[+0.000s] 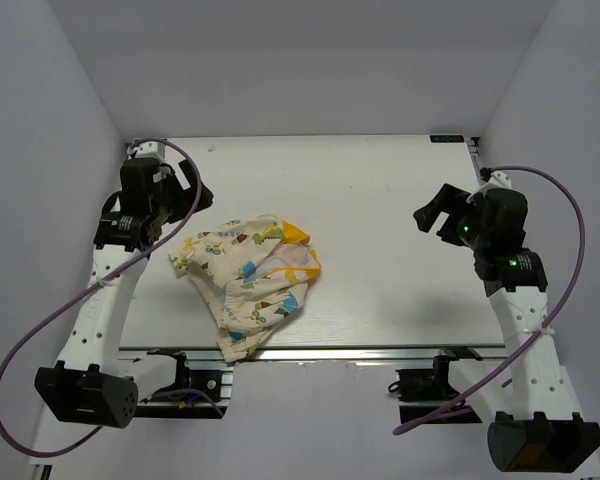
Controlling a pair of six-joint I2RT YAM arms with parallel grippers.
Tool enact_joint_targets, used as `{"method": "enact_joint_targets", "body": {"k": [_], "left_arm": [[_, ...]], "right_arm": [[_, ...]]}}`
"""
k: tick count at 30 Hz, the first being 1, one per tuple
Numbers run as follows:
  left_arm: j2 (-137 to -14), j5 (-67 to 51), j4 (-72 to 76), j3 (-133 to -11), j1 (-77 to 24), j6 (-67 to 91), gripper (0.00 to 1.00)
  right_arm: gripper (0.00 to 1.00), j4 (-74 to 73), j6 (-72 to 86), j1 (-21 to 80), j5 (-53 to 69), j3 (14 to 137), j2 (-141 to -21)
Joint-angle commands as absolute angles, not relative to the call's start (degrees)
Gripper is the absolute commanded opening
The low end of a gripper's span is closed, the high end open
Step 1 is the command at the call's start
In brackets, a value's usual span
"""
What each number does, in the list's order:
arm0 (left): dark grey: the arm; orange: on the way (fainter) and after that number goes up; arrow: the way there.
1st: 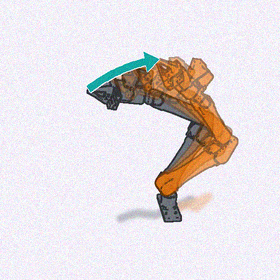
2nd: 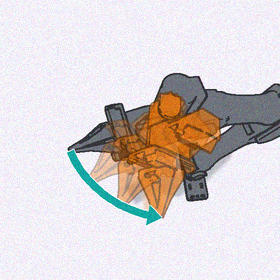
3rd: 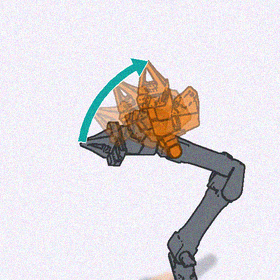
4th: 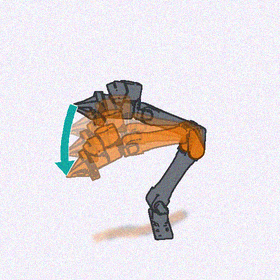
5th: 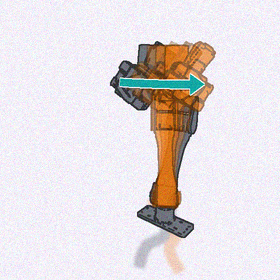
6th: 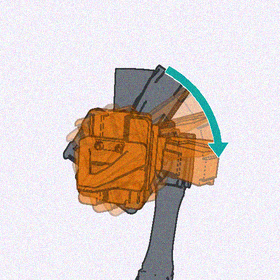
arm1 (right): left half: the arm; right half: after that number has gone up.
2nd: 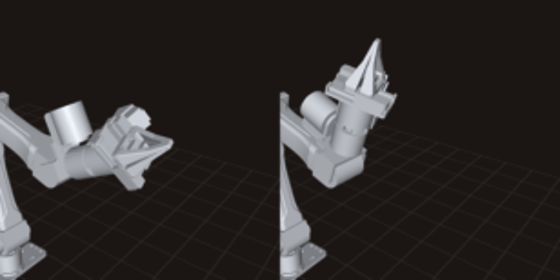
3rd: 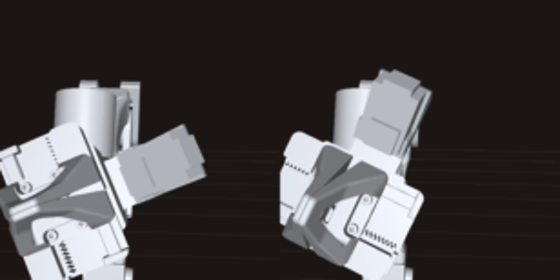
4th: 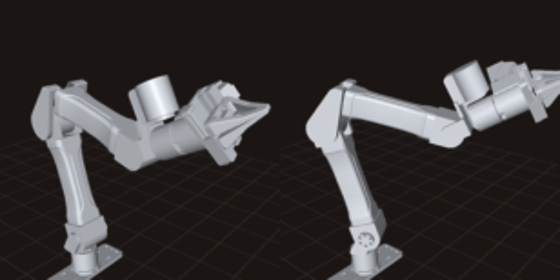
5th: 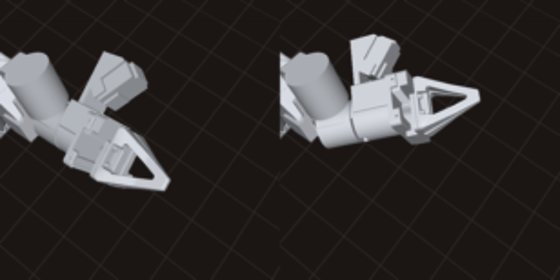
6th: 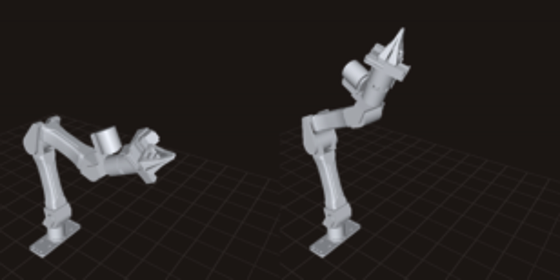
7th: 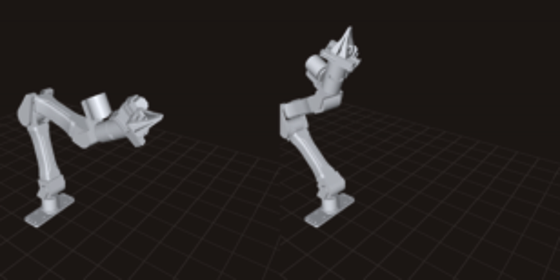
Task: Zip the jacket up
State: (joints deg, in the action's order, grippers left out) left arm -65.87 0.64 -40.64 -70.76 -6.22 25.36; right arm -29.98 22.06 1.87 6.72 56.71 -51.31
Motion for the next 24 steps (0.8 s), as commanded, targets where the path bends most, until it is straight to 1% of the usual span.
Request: {"method": "enact_joint_targets", "body": {"k": [1,7,9,14,19,21,22,23,24], "left_arm": [[-66.09,-3.86,-40.33,-70.49,-6.06,23.21,0.98],[-72.85,-6.58,-41.14,-70.06,-6.85,23.11,0.98],[-75.58,-6.51,-40.08,-69.44,-9.66,23.29,0.98],[-84.36,-0.79,-39.55,-69.96,-18.27,23.2,0.98],[-96.29,-1.58,-38.58,-71.1,-18.72,23.12,0.98],[-99.3,-3.16,-38.5,-72.42,-18.98,23.03,0.98],[-101.58,-3.95,-37.54,-72.51,-19.16,22.77,0.97],[-102.56,-5.78,-36.75,-72.51,-19.51,22.68,0.94],[-103.44,-7.37,-35.0,-72.51,-19.6,22.33,0.87]], "right_arm": [[0.89,-27.08,22.24,1.67,5.97,56.16,-48.44],[0.89,-25.31,20.39,1.67,8.69,53.7,-47.02],[0.89,-25.14,20.21,1.67,9.84,53.61,-47.81],[0.89,-24.79,20.3,1.67,12.65,53.88,-50.36],[0.89,-23.56,20.39,1.67,13.97,52.03,-51.77],[0.89,-23.03,20.39,1.67,14.15,51.07,-52.2],[0.89,-22.51,20.39,1.67,14.67,50.72,-52.47],[0.89,-22.33,20.56,1.67,14.85,50.28,-52.64],[0.89,-22.06,20.74,1.67,15.11,50.01,-53.17]]}}
